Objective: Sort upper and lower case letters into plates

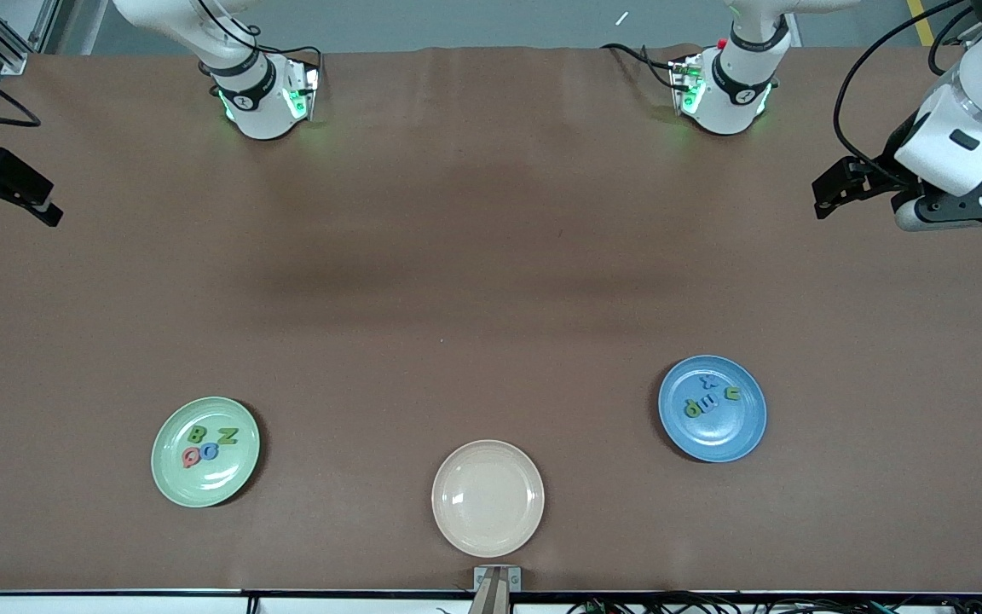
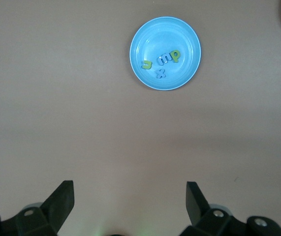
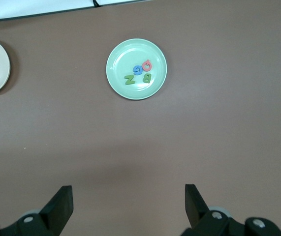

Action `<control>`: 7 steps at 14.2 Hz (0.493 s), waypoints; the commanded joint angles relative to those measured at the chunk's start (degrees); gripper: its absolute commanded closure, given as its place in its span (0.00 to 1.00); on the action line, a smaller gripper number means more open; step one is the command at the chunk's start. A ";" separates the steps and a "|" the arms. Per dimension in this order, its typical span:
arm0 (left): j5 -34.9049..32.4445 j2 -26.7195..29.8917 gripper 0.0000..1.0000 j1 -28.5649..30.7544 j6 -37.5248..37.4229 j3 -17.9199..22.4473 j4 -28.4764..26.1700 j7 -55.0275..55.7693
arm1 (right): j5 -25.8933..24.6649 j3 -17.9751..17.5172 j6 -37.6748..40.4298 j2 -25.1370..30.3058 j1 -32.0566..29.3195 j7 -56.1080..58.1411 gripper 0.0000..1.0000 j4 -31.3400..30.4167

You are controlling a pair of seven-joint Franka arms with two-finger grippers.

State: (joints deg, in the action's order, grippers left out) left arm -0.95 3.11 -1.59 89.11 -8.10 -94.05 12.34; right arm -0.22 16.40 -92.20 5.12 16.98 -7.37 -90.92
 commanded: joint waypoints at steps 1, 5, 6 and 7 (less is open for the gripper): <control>-0.37 -0.48 0.00 0.01 0.19 -0.16 1.23 -0.74 | -1.54 -0.84 -0.53 2.00 0.25 -1.86 0.00 -2.16; -0.37 -0.39 0.00 0.10 -0.34 -0.25 1.23 -0.74 | -1.54 -1.46 -0.53 1.91 0.25 -3.35 0.00 -1.72; -0.37 -0.39 0.00 0.10 -0.34 -0.16 1.23 -0.74 | -1.54 -1.46 -0.53 1.91 0.16 -3.35 0.00 -1.54; -0.37 -0.39 0.00 0.10 -0.34 -0.16 1.23 -0.74 | -1.54 -1.46 -0.61 1.91 0.25 -3.35 0.00 -1.54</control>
State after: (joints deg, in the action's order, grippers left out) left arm -0.95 3.09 -1.59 89.19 -8.10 -93.81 12.34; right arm -0.38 15.37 -92.26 5.22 17.00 -9.14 -91.05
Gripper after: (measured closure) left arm 0.000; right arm 0.000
